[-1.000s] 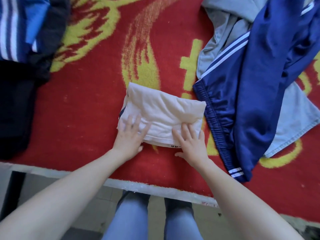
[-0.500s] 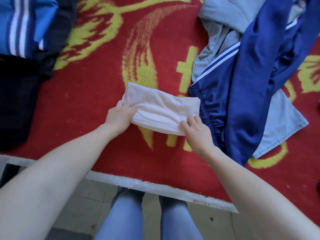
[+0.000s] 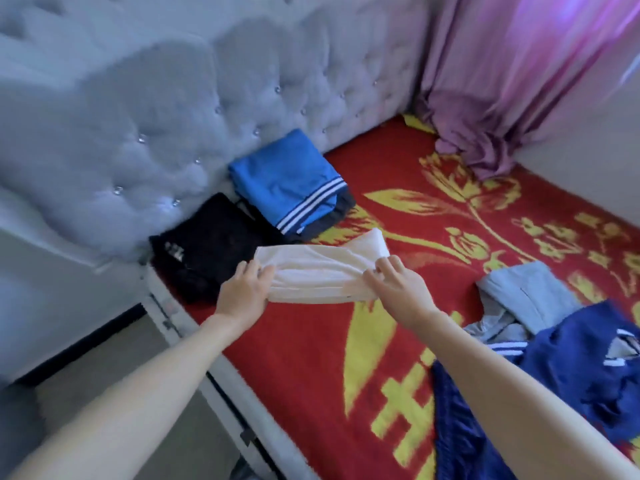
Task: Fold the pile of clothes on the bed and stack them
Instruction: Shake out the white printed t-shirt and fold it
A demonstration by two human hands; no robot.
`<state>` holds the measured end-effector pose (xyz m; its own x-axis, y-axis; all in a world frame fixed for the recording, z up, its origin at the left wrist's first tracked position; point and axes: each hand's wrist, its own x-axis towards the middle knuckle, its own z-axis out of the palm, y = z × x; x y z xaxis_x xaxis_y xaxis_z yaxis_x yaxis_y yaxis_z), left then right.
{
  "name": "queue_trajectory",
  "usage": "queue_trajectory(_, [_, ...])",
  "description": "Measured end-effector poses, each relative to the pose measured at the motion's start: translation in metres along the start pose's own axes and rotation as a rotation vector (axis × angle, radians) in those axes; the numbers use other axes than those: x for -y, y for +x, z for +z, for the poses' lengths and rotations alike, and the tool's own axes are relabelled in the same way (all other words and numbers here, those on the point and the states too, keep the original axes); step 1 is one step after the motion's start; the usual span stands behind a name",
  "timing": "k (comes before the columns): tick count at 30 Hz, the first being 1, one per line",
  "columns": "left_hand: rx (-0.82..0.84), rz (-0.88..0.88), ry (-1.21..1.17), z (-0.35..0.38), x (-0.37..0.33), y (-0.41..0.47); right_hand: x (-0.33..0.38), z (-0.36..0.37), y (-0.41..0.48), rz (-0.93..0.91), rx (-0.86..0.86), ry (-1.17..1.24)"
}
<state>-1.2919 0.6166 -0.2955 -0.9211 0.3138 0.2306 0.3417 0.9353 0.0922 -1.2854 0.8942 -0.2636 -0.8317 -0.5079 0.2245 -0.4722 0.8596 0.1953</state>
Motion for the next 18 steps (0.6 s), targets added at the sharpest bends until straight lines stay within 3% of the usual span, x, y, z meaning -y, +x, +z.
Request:
queue_trajectory(4, [-0.071, -0.213, 0.067, -0.047, 0.065, -0.031, 0.044, -0.031, 0.082, -0.186, -0.127, 0.035])
queue_trajectory(8, [-0.052, -0.348, 0.078, -0.064, 0.117, -0.042, 0.084, -0.036, 0.131, -0.263, -0.110, 0.099])
queue_trajectory(13, [0.038, -0.340, 0.091, -0.045, 0.173, -0.019, 0.102, 0.002, 0.179, -0.297, -0.077, 0.092])
queue_trajectory(18, [-0.026, -0.355, 0.108, -0.032, 0.238, 0.022, 0.118, 0.040, 0.266, -0.282, -0.127, 0.086])
